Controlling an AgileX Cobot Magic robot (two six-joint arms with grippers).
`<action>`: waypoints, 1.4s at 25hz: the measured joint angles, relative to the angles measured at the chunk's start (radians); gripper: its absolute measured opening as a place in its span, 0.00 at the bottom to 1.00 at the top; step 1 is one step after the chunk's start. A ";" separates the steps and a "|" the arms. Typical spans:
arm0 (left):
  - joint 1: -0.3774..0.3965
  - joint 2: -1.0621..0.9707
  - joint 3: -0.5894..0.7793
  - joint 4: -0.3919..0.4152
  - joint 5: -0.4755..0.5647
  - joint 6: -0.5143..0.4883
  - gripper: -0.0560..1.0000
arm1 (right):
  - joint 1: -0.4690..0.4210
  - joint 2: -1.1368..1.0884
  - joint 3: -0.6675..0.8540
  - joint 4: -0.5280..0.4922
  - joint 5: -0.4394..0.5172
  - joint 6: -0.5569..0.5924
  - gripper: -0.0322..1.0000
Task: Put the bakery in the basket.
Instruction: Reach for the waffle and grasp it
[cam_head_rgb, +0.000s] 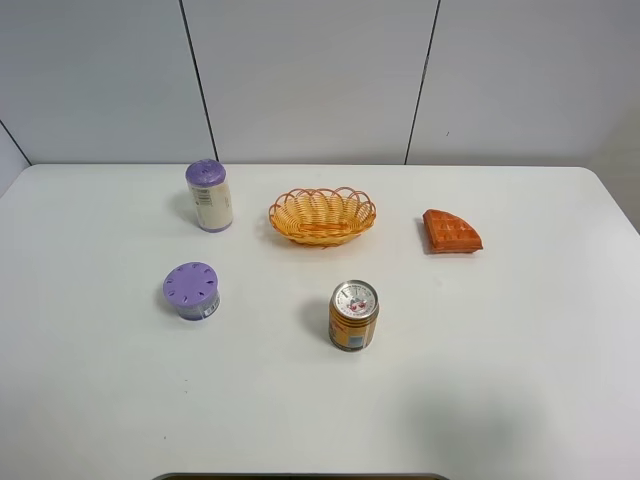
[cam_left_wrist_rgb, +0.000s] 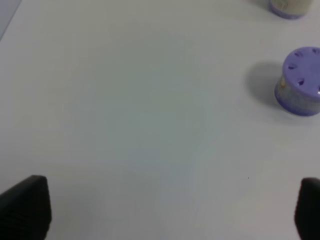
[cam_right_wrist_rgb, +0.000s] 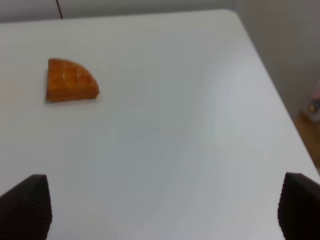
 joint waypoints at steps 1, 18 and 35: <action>0.000 0.000 0.000 0.000 0.000 0.000 0.99 | 0.000 0.027 -0.009 0.002 0.001 0.000 0.89; 0.000 0.000 0.000 0.000 0.000 0.000 0.99 | 0.000 0.756 -0.383 0.055 -0.001 -0.060 0.89; 0.000 0.000 0.000 0.000 0.000 0.000 0.99 | 0.000 1.393 -0.678 0.120 -0.080 -0.194 0.89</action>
